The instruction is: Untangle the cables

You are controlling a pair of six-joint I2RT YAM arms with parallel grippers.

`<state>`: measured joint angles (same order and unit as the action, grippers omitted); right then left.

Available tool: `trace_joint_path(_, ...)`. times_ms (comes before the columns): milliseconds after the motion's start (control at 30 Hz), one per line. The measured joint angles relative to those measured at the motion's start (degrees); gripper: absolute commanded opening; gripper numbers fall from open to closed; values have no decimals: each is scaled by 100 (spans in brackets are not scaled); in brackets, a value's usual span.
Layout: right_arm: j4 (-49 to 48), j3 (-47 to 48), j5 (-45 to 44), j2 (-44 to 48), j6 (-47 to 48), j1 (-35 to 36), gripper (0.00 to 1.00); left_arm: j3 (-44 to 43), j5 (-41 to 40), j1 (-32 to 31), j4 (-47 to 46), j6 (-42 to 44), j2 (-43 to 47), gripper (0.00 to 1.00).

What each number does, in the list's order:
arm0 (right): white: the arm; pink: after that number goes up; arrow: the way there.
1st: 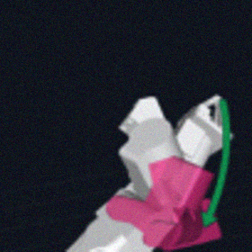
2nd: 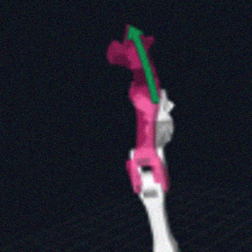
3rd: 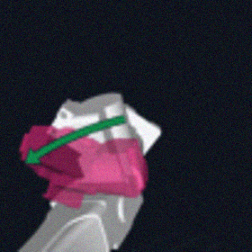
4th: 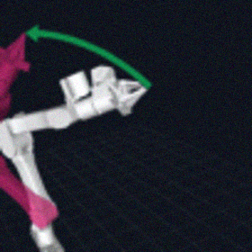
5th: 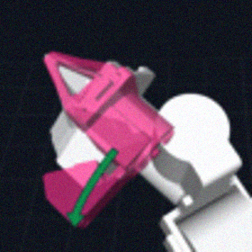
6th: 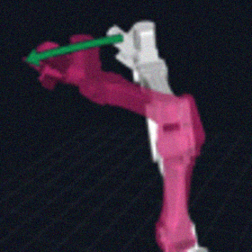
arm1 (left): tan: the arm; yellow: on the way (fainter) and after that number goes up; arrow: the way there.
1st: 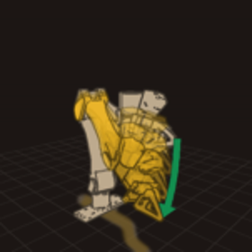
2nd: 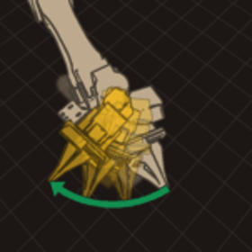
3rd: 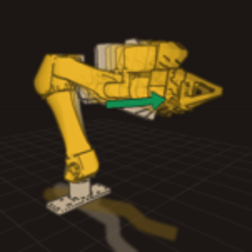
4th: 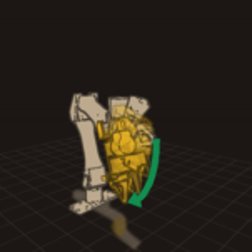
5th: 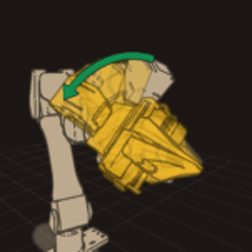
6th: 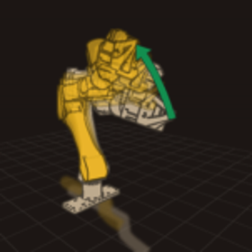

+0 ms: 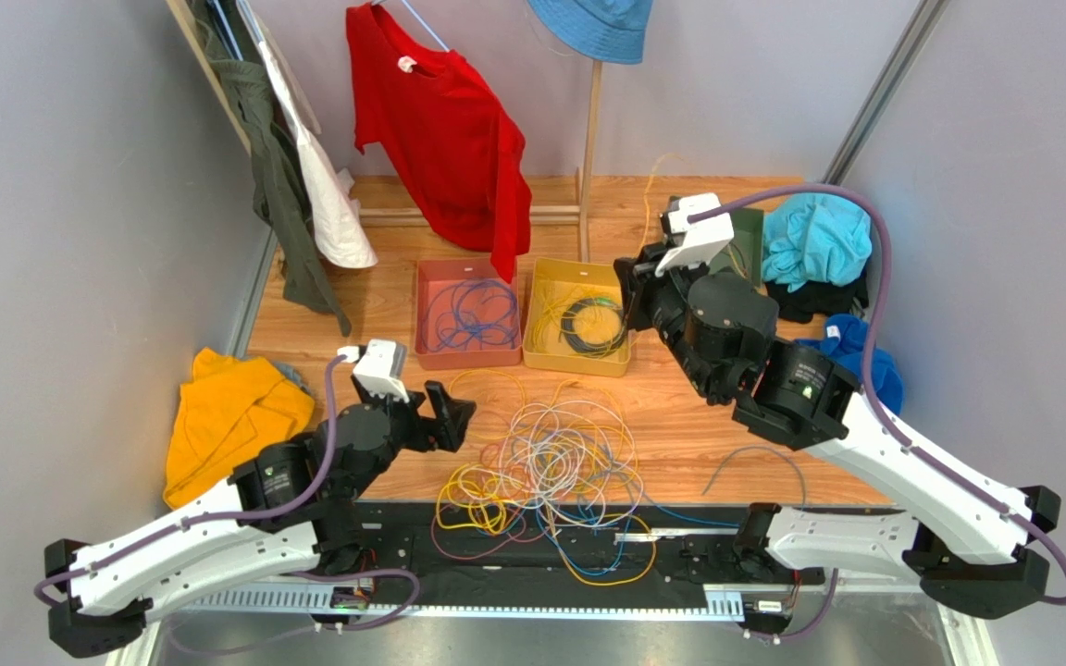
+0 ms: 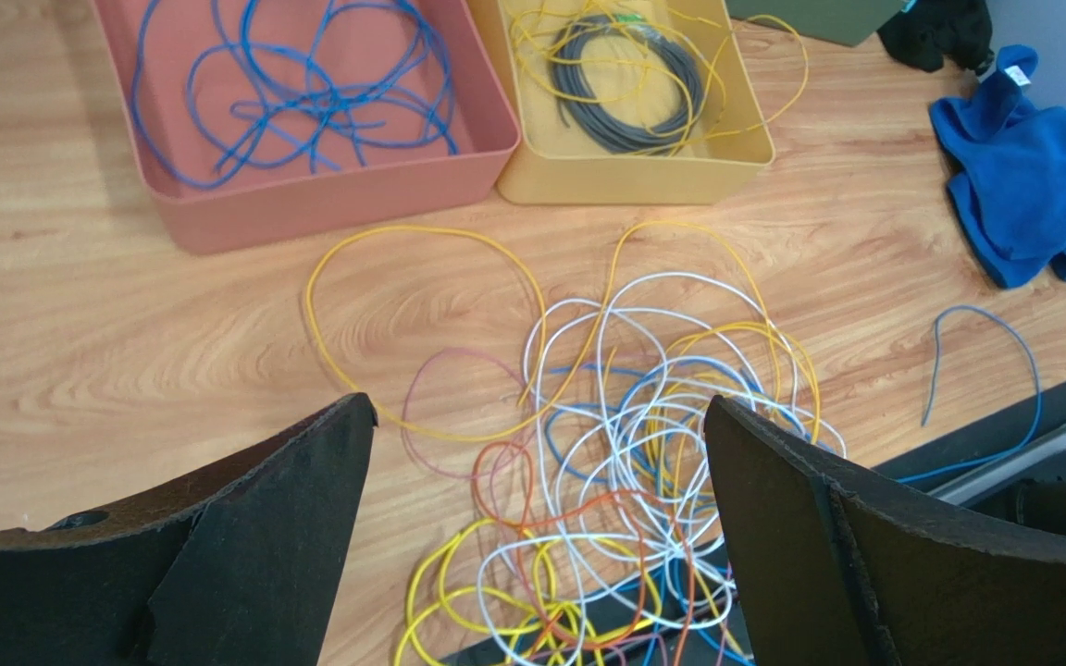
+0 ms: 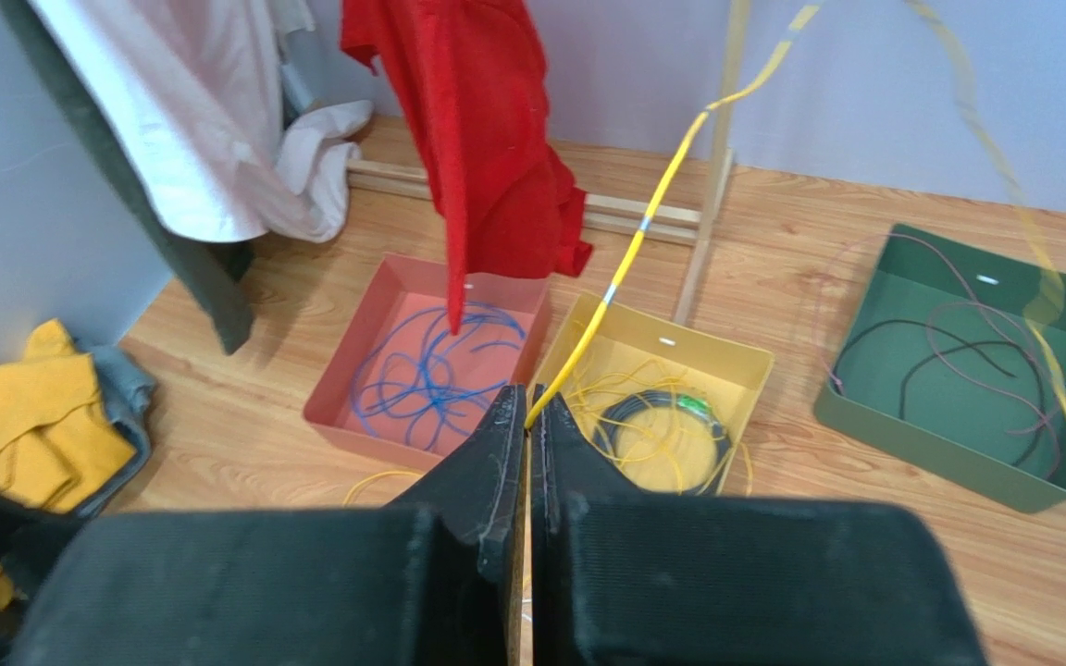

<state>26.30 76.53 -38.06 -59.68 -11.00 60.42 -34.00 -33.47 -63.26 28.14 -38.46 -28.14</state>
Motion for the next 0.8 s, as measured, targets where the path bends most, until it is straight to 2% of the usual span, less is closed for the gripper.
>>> trace_joint_path(200,-20,0,354,-308,-13,-678,0,317,68,0,409,-417,780,98)
trace_joint_path(333,-24,0,599,-479,-28,-892,0,562,234,0,481,-654,999,98)
trace_joint_path(800,-494,-2,1440,-1174,-164,-1370,0,981,723,0,433,-929,739,96)
